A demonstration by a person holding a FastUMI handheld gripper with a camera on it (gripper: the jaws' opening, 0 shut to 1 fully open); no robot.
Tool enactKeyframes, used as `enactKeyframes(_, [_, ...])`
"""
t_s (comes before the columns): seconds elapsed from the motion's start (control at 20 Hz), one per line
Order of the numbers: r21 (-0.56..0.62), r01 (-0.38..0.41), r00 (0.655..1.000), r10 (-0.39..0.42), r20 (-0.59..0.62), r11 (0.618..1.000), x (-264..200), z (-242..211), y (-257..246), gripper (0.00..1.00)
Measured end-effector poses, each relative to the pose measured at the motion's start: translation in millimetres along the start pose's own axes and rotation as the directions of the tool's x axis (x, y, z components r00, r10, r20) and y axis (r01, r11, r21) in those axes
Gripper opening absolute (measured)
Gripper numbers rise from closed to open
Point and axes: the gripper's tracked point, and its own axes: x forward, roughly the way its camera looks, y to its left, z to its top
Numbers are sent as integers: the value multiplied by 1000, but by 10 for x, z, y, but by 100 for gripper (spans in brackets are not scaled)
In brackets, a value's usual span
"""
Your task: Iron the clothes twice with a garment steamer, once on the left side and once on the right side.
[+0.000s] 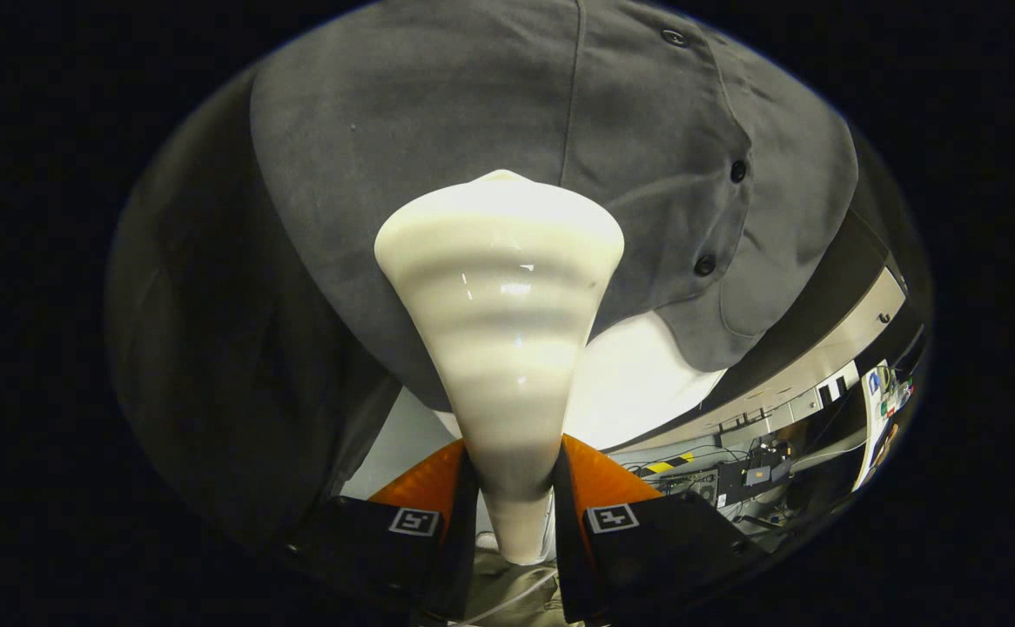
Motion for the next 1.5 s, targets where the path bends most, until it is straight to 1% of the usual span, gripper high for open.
enactKeyframes(0.25, [2, -19, 1000, 19, -25, 1000, 18, -105, 45, 47])
enactKeyframes(0.45, [18, -28, 1000, 28, -7, 999, -148, -34, 10, 47])
enactKeyframes(0.7, [36, -33, 995, 29, 91, 999, -538, 328, -116, 47])
enactKeyframes(0.9, [71, -22, 982, 9, 186, 997, -927, 701, -312, 47])
enactKeyframes(1.05, [116, -15, 961, -18, 277, 993, -1269, 1035, -463, 47])
enactKeyframes(1.25, [146, -8, 922, -49, 384, 989, -1673, 1449, -718, 47])
enactKeyframes(1.5, [204, 12, 873, -110, 476, 979, -2044, 1751, -1167, 47])
